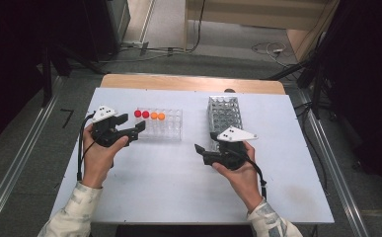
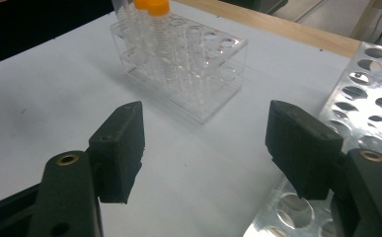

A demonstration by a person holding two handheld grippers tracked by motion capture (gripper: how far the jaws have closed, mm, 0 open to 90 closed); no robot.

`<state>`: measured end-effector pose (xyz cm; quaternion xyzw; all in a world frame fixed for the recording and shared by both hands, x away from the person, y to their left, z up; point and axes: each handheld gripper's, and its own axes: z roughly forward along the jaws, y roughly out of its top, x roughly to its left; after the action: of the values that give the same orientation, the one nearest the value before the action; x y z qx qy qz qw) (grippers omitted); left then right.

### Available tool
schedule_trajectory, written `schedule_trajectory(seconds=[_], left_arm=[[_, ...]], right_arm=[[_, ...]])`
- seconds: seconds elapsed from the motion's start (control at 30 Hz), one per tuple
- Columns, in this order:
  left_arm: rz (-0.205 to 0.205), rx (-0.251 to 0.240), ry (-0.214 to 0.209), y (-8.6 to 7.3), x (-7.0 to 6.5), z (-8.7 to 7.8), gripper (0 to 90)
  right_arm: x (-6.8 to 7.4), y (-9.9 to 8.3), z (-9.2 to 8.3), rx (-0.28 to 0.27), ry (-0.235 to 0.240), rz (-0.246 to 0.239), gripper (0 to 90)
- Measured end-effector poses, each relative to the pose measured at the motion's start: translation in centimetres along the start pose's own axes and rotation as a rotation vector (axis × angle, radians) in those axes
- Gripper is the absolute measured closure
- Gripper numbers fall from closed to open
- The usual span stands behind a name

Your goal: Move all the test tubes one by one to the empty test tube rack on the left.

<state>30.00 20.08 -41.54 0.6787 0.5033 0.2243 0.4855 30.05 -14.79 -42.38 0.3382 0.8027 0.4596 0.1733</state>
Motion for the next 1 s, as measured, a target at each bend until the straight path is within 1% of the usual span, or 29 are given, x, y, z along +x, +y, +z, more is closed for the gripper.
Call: schedule_trajectory(seconds=[0.13, 0.3, 0.47, 0.53, 0.67, 0.73, 0.83, 1.0], left_arm=[[0.002, 0.011, 0.003, -0.7, 0.0, -0.4, 27.0], [0.005, 0.010, 0.006, -1.3, -0.1, -0.7, 26.5], [-0.003, 0.008, 0.000, -1.4, 0.0, -0.8, 26.4], [-0.005, 0.002, 0.003, -1.5, 0.1, -0.8, 26.1], [-0.009, 0.005, 0.009, -1.7, 0.2, -0.9, 26.1], [-0.006, 0.011, 0.007, -1.8, 0.3, -0.9, 26.0], [-0.011, 0.008, 0.009, -1.9, 0.4, -1.1, 26.0], [-0.005, 0.006, 0.010, -2.1, 0.2, -1.4, 25.3]], right_arm=[[-0.7, -0.5, -0.5, 0.002, -0.014, 0.004, 29.3], [-1.3, -0.9, -1.1, 0.004, -0.028, 0.016, 29.0], [-1.8, -1.2, -1.6, 0.001, -0.038, 0.024, 28.6], [-1.9, -1.3, -1.7, 0.000, -0.041, 0.027, 28.5], [-2.2, -1.4, -2.1, -0.005, -0.047, 0.031, 28.5], [-2.4, -1.4, -2.3, -0.006, -0.050, 0.036, 28.4], [-2.6, -1.6, -2.5, -0.008, -0.057, 0.038, 28.3], [-3.0, -1.9, -3.0, -0.007, -0.067, 0.046, 28.2]])
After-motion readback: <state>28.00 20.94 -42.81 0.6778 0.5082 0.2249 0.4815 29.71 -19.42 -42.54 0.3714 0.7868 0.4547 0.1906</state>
